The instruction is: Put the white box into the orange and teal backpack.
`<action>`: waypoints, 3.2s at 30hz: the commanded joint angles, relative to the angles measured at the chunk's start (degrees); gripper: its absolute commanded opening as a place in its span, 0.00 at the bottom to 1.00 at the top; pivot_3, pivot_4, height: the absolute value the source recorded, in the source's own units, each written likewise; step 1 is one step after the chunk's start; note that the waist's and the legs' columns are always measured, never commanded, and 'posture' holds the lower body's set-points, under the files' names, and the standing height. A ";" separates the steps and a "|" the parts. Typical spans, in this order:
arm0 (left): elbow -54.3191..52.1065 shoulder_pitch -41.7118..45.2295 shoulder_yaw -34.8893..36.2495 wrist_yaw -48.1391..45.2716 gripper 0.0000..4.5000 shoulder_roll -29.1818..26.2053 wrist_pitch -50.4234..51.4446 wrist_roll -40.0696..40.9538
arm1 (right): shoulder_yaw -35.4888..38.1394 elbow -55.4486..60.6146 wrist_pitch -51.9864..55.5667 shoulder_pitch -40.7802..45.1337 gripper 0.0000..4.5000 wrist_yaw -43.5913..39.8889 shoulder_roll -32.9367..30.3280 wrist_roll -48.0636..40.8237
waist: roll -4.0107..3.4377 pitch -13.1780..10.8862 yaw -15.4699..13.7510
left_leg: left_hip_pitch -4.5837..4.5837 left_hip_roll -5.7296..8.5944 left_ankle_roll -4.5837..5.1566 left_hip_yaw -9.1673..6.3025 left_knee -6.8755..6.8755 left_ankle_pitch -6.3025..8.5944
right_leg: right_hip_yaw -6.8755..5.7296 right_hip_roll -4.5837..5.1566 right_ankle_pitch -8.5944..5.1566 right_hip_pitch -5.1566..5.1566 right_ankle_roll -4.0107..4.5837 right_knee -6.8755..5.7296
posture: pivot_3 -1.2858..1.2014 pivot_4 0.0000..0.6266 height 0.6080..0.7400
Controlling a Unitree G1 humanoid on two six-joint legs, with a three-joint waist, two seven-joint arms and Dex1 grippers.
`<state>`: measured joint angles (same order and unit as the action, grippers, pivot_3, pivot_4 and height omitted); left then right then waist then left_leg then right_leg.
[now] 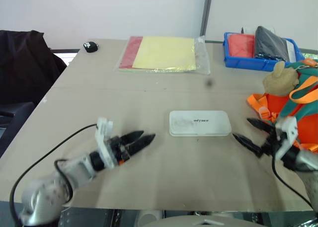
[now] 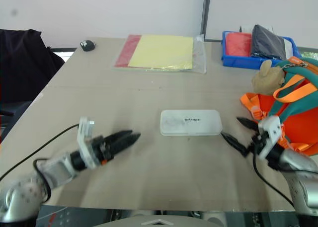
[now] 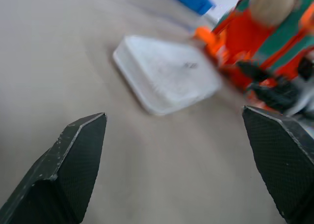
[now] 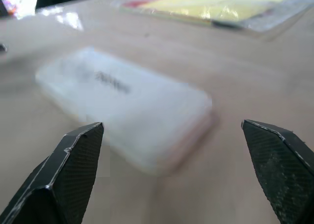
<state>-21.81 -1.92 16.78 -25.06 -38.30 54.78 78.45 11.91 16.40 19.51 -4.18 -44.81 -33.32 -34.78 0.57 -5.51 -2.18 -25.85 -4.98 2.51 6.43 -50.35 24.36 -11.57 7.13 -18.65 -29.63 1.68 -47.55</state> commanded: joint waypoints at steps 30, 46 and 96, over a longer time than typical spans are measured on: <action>26.40 30.19 -9.24 11.02 1.00 17.02 28.81 -10.89 | -12.50 -0.20 -1.21 5.40 0.02 10.77 2.45 20.64 | 0.26 0.26 1.24 | 0.15 0.49 -0.50 0.00 0.00 -0.29 | 0.95 0.06 -0.01 0.11 -0.21 -0.23 | 0.52 0.24 0.28; 29.00 31.38 2.33 21.05 0.88 25.46 36.58 -13.87 | -12.00 -1.61 -2.39 5.94 0.00 11.62 4.07 21.68 | 0.39 0.40 1.15 | 0.13 0.54 -0.53 -0.01 -0.02 -0.31 | 1.04 0.06 0.03 0.11 -0.12 -0.26 | 0.52 0.24 0.28; 18.46 28.97 10.96 -11.39 0.27 6.40 14.30 -10.30 | 10.25 8.33 -6.39 1.47 0.65 41.83 20.68 22.01 | 0.44 0.27 2.88 | -0.67 0.75 -0.55 -0.66 -0.11 -0.34 | 1.36 -0.25 0.03 -0.48 -0.11 -0.27 | 0.52 0.24 0.28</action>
<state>0.05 27.16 25.53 -36.89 -31.93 70.52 65.60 22.52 22.36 14.84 -0.82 -3.00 -12.81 -13.87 1.01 -5.24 0.70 -26.52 -4.22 1.96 5.77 -50.47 24.02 -10.21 6.88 -18.63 -30.10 1.57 -47.83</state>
